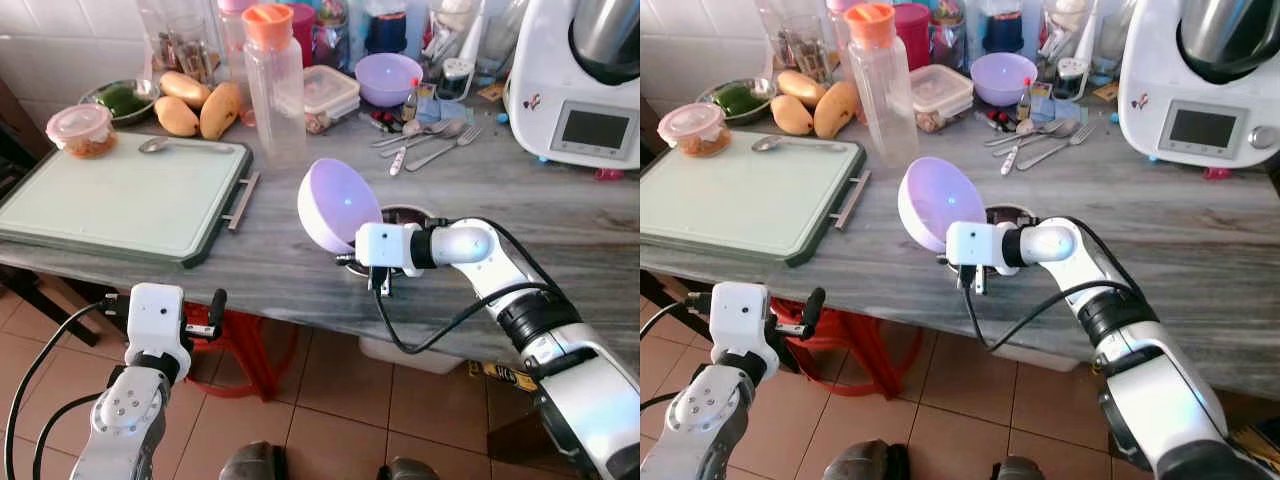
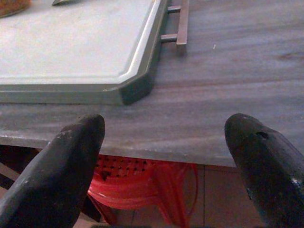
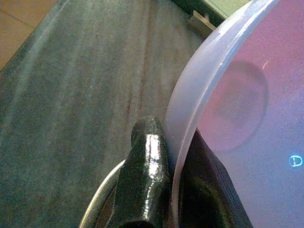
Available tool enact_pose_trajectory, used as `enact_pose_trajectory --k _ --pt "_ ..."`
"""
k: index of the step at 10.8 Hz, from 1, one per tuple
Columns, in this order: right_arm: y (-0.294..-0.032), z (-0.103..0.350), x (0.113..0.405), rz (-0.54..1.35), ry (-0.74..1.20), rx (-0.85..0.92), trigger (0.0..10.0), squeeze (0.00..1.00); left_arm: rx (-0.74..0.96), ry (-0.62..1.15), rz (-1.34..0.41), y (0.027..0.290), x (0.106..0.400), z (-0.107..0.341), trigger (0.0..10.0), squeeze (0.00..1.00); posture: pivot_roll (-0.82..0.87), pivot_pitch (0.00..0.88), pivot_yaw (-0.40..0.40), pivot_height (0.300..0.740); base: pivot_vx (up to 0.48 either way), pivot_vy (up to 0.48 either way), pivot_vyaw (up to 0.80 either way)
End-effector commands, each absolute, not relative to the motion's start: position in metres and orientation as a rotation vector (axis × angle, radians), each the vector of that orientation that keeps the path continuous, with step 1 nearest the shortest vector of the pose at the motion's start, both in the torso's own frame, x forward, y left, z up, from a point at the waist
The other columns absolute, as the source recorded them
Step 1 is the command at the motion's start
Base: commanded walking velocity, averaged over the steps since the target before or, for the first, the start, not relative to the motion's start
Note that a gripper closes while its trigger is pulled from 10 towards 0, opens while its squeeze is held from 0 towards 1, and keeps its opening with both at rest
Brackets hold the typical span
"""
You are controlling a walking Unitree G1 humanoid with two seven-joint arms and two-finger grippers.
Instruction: Setting the table
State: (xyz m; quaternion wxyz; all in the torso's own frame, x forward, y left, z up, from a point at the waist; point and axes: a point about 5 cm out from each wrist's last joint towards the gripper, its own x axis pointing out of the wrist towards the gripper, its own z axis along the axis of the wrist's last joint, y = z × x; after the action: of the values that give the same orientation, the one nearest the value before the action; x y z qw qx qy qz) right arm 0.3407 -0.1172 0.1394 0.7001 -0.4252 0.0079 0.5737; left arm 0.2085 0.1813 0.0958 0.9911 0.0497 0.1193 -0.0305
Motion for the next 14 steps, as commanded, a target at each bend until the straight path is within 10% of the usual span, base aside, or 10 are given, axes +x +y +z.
enact_pose_trajectory --k 1,14 --pt "-0.114 0.137 0.341 1.297 0.025 -0.972 10.0 0.00 0.103 0.243 -0.056 0.183 0.207 0.098 10.0 0.00 0.04 0.075 0.067 0.740 0.000 0.000 0.00" --pt "-0.140 0.160 0.341 0.914 0.034 -0.981 10.0 0.00 0.064 0.205 -0.056 0.171 0.233 0.095 10.0 0.00 -0.02 0.000 0.056 0.740 0.000 0.000 0.00"
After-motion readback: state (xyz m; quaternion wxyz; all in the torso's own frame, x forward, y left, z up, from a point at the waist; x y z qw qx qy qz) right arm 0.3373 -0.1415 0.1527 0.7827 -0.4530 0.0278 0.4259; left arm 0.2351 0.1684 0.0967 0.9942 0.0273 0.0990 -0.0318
